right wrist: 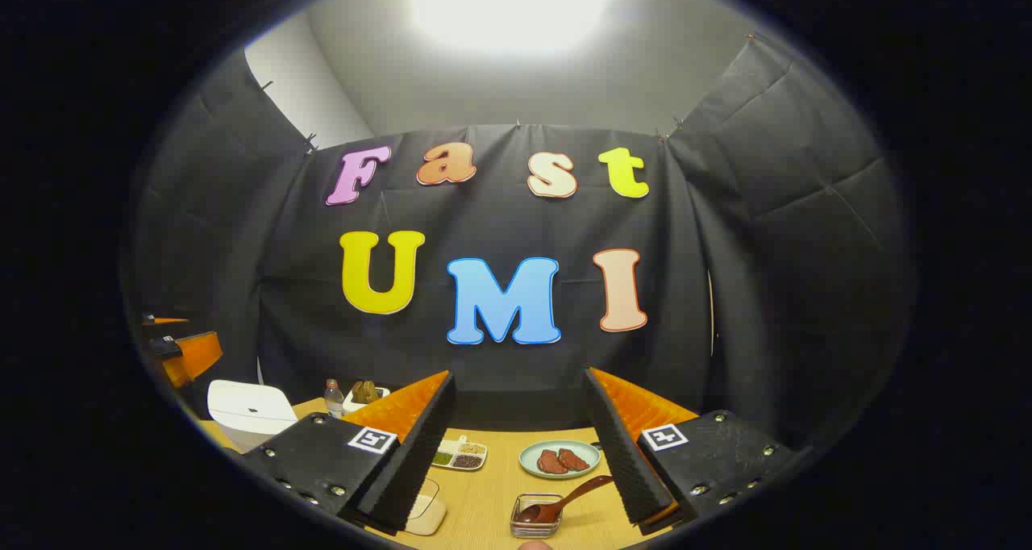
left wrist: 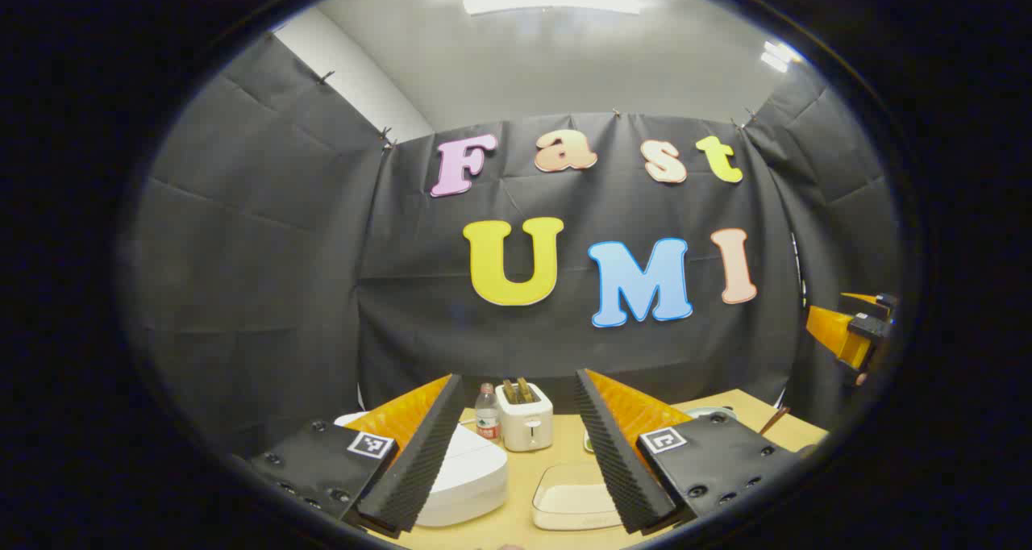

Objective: Close the left gripper, press the button to open the rice cooker; take a wooden spoon from the chopstick holder with the right hand, scoop a spoonful of rice and pour it into the rice cooker, then put the wooden spoon back into the chopstick holder.

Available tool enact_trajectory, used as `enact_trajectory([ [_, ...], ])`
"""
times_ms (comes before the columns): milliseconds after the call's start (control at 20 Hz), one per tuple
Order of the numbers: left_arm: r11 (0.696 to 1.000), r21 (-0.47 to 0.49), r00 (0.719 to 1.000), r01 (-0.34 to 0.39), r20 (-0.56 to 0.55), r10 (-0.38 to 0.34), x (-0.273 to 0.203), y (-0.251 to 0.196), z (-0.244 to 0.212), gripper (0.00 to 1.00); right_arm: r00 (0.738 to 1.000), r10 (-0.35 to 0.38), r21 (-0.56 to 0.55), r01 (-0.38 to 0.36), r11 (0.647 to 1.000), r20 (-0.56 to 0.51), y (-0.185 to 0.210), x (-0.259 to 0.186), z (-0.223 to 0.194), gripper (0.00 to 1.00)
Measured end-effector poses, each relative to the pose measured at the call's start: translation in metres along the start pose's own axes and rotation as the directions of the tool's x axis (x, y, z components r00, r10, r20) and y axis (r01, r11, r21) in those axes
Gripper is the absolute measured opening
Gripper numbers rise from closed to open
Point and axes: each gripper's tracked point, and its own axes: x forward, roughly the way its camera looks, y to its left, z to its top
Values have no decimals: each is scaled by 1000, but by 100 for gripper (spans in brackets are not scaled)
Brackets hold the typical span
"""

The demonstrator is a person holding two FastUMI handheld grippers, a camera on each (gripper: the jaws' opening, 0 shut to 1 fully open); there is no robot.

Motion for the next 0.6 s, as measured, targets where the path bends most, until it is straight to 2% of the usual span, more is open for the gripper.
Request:
enact_trajectory([
  [600,1000,-12,1000,26,-2,-26,4,-5,-1,94,1000,-7,-11,7,1000,-10,-4,-2,-4,95],
])
